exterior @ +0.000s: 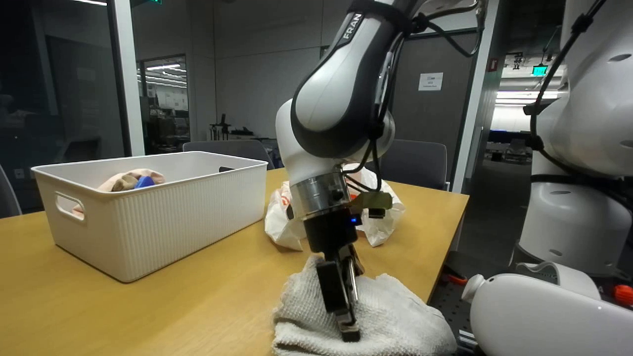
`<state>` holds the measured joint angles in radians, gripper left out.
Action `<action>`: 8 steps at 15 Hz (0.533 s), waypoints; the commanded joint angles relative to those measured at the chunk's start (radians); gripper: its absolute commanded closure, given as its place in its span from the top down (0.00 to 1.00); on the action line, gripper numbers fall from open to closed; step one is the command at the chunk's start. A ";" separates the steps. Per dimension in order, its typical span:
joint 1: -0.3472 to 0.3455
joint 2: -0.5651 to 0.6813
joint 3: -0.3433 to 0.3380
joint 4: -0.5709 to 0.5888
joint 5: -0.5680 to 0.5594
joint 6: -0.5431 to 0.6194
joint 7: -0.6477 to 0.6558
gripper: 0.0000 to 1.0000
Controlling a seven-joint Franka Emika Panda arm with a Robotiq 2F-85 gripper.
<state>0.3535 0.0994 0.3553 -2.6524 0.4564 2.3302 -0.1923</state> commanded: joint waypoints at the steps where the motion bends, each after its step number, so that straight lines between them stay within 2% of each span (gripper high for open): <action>1: -0.003 0.057 0.020 0.002 0.006 0.049 0.002 0.66; 4: -0.007 0.049 0.022 0.005 0.008 0.047 0.008 0.43; 8: -0.003 -0.010 0.011 -0.009 -0.042 0.094 0.079 0.14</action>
<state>0.3527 0.1010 0.3681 -2.6445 0.4535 2.3470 -0.1624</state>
